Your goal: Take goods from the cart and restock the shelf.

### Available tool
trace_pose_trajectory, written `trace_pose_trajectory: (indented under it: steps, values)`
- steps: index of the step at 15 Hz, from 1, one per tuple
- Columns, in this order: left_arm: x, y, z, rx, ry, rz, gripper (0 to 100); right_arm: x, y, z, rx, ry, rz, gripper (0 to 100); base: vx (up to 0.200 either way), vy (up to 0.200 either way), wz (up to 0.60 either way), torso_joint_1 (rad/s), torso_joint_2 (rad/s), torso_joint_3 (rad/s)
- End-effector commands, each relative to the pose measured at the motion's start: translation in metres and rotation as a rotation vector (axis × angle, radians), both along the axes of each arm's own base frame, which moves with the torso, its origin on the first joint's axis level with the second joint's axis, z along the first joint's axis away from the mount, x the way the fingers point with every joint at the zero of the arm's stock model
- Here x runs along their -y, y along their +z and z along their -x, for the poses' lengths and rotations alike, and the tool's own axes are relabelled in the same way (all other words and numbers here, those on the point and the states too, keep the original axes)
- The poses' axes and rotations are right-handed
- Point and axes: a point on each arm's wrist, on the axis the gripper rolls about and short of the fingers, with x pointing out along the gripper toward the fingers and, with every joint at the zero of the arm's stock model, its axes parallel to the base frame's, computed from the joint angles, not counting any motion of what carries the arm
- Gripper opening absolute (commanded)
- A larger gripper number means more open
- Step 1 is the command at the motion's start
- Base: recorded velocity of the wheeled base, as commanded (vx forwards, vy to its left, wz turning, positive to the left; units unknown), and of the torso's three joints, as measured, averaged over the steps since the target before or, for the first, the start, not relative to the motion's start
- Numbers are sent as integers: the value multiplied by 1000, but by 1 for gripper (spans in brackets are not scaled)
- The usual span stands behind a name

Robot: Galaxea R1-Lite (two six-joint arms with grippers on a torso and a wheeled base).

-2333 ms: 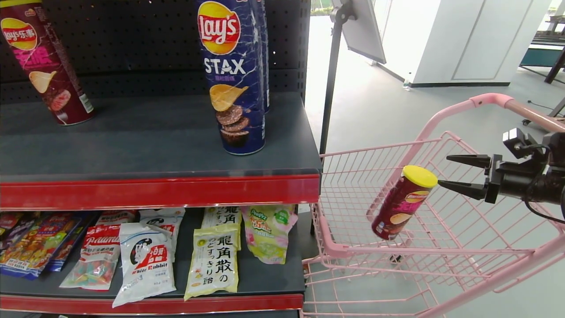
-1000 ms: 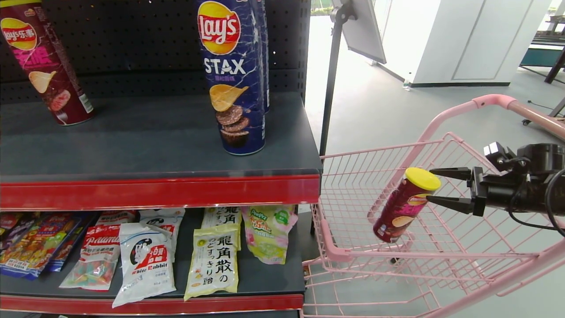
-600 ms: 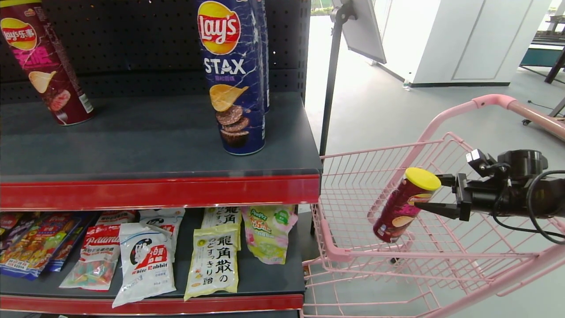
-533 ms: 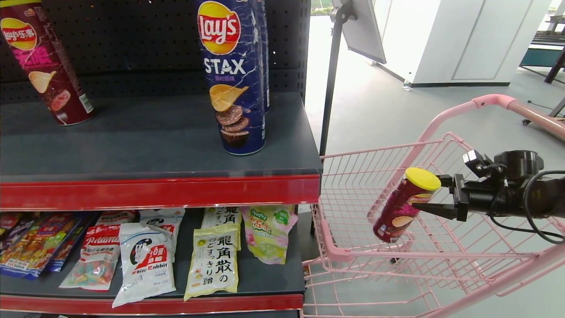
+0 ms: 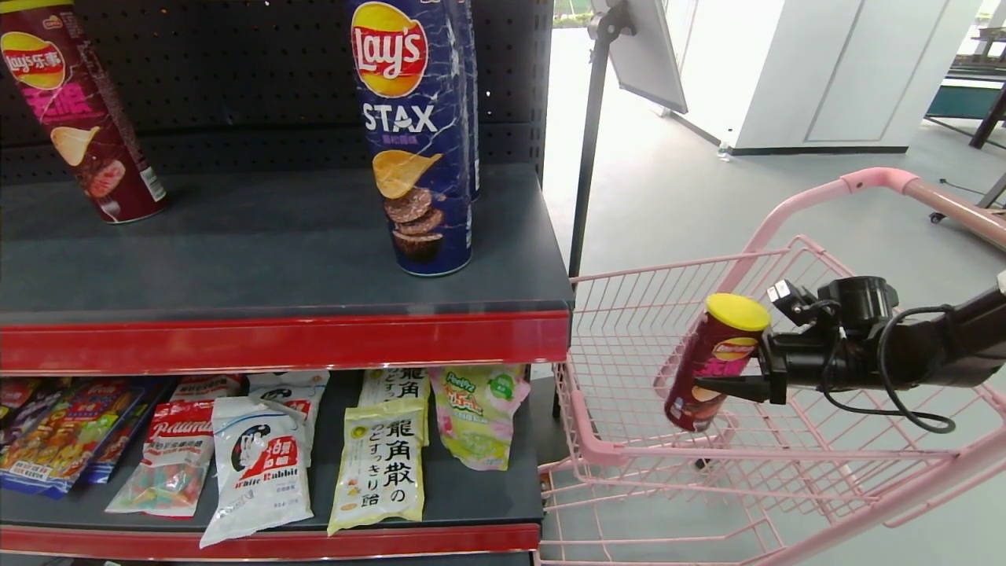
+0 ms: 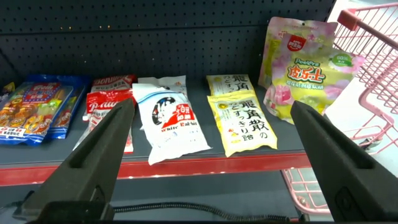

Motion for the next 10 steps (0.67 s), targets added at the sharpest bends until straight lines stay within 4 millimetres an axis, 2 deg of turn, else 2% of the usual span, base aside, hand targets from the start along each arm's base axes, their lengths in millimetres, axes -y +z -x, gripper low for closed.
trace_pose_trajectory:
  steps: [1,2,3,8,10]
  values:
    - [0,0,0,-1,0,0,100,-7,-5,-7,-14,19,-8,100,0,0,0,0,0,0]
    - [0,0,0,-1,-1,0,100,-8,-5,-8,-13,23,-9,100,0,0,0,0,0,0]
    - [0,0,0,-1,-1,0,100,-8,-4,-9,-5,24,-8,0,0,0,0,0,0,0]
    - [0,0,0,-1,-1,2,100,-13,1,-10,12,38,-5,0,0,0,0,0,0,0]
    - [0,0,0,-1,0,2,100,-17,21,-12,70,48,3,0,0,0,0,0,0,0]
